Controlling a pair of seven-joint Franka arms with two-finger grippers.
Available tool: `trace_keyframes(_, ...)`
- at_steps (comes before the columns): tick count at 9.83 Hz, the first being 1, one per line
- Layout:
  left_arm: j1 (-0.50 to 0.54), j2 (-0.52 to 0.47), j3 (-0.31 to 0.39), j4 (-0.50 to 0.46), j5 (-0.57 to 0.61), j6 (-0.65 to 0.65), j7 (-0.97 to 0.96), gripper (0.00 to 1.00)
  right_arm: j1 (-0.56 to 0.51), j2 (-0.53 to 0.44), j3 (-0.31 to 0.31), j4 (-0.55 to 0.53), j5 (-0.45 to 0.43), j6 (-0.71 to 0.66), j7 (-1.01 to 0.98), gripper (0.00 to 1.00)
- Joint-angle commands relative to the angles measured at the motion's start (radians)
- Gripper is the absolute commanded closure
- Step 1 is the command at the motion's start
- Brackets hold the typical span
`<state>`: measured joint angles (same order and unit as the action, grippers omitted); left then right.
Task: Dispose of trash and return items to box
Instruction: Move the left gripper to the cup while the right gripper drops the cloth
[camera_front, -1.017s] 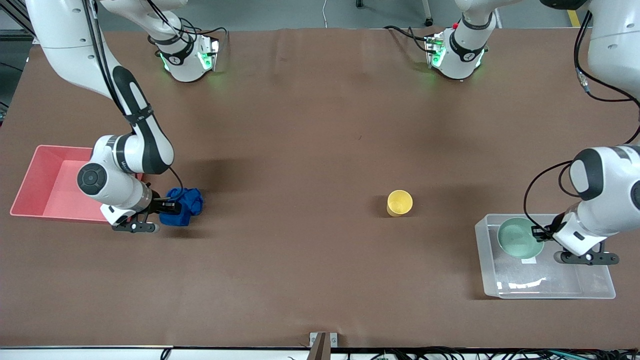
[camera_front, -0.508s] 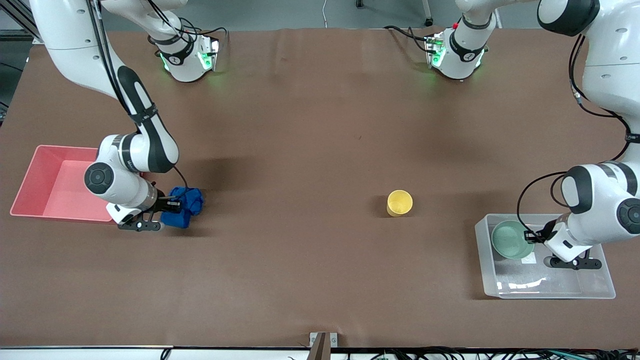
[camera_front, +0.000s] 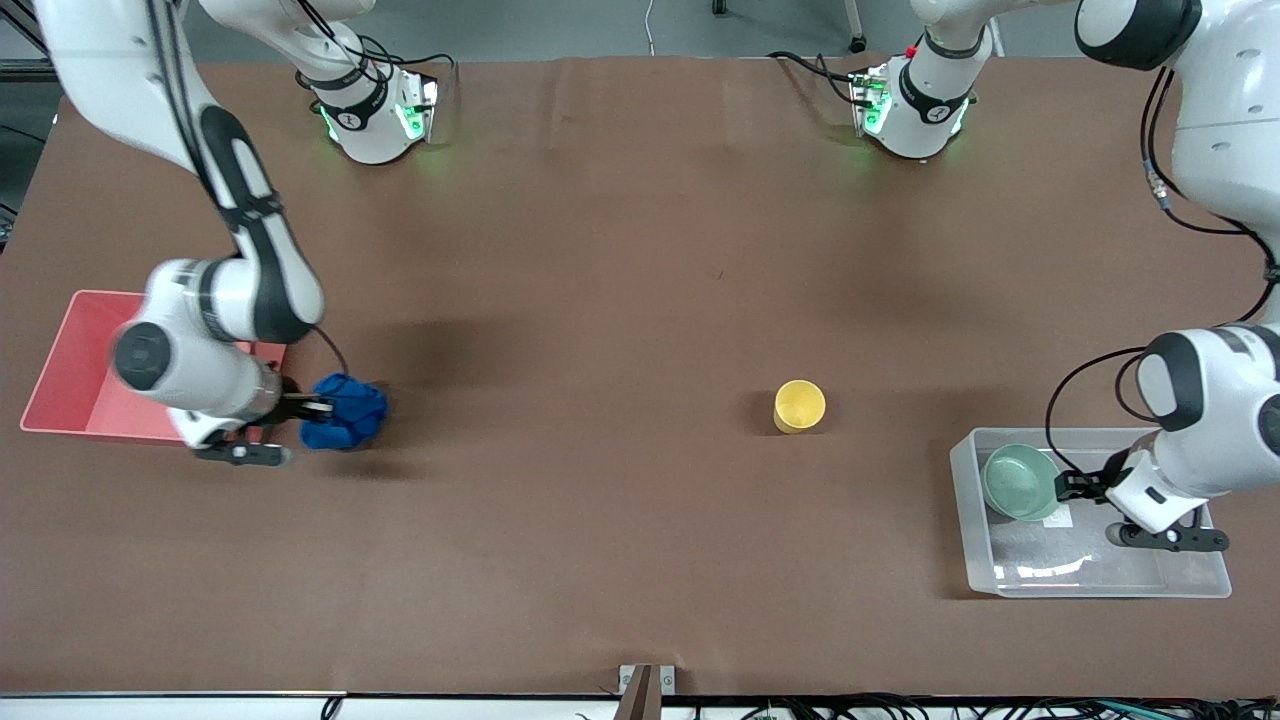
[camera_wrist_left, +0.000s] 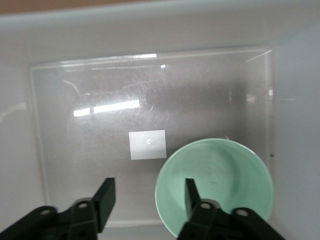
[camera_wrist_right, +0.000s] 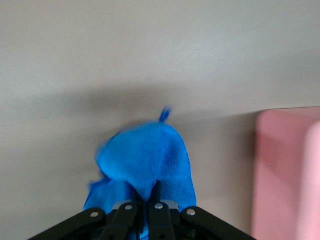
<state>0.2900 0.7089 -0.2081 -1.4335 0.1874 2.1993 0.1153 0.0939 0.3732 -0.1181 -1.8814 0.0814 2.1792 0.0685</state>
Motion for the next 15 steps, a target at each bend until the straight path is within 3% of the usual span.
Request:
trace_keyframes(1, -0.008, -0.080, -0.049, -0.033, 0.003, -0.082, -0.069, 0.00, -0.068, -0.107, 0.011, 0.039, 0.006, -0.105, -0.060, 0.99)
trace_keyframes(3, -0.011, -0.126, -0.143, -0.044, 0.004, -0.212, -0.245, 0.00, -0.149, -0.180, 0.011, 0.041, 0.006, -0.159, -0.188, 0.99)
trace_keyframes(7, -0.021, -0.151, -0.307, -0.133, 0.020, -0.213, -0.625, 0.00, -0.273, -0.192, 0.011, -0.022, -0.054, -0.174, -0.248, 0.99)
trace_keyframes(9, -0.122, -0.144, -0.313, -0.168, 0.070, -0.192, -0.826, 0.01, -0.313, -0.174, 0.011, -0.063, -0.092, -0.126, -0.246, 0.98)
trace_keyframes(12, -0.169, -0.147, -0.315, -0.316, 0.081, -0.029, -1.015, 0.06, -0.373, -0.125, 0.011, -0.200, -0.103, 0.087, -0.297, 0.97)
trace_keyframes(14, -0.184, -0.147, -0.315, -0.422, 0.081, 0.113, -1.083, 0.15, -0.390, -0.086, 0.011, -0.202, -0.103, 0.114, -0.318, 0.95)
trace_keyframes(15, -0.215, -0.143, -0.314, -0.442, 0.081, 0.149, -1.133, 0.17, -0.388, -0.076, 0.011, -0.202, -0.103, 0.119, -0.319, 0.89)
